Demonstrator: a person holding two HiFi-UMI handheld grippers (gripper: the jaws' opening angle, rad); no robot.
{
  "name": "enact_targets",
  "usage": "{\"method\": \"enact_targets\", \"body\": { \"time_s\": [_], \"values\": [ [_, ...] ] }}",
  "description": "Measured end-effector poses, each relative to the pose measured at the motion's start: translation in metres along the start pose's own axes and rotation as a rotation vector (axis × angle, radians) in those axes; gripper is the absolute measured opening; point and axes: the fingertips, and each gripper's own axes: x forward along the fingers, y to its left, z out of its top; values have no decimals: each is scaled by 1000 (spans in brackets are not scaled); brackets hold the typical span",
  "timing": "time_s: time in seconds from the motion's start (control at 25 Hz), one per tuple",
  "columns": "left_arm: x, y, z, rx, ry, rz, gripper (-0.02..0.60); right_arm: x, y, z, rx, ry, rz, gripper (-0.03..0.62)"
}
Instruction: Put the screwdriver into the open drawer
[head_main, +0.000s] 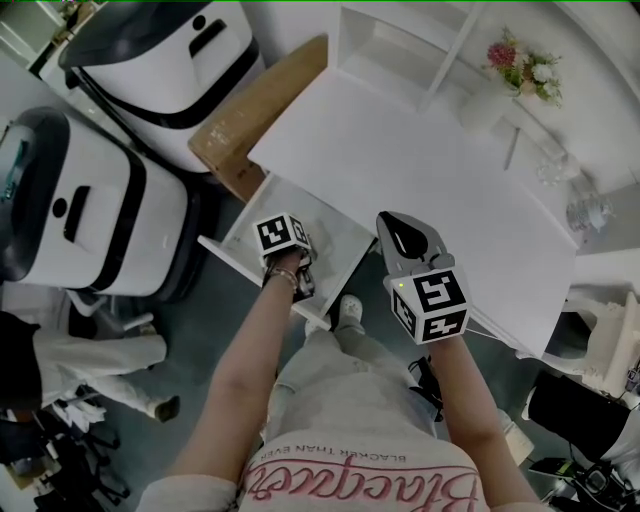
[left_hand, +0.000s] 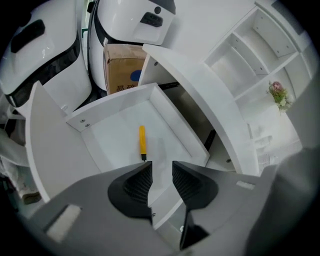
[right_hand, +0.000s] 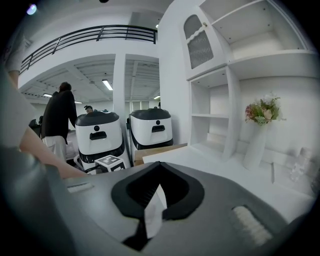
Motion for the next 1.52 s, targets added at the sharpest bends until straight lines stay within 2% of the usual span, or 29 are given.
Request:
{"method": "enact_targets", "body": {
  "time_s": [0.28,0.64,0.88,1.28,1.52],
  "values": [
    [-30,-8,8,104,-56,1,144,-5,0,13,0,-29,7,0],
    [-74,-24,31,242,-194,3,135,-4,1,19,-2,-45,16,0],
    [-106,-38,50,320,-324,8,127,-7,6,28,-24,-67,23,0],
    [-163,-52,74,352,-521,-16,114,-10,5,52,-38,-135,4,0],
    [-207,-64,90,428,-663,-9,101,-10,7,64,-49,-166,6,0]
  ]
}}
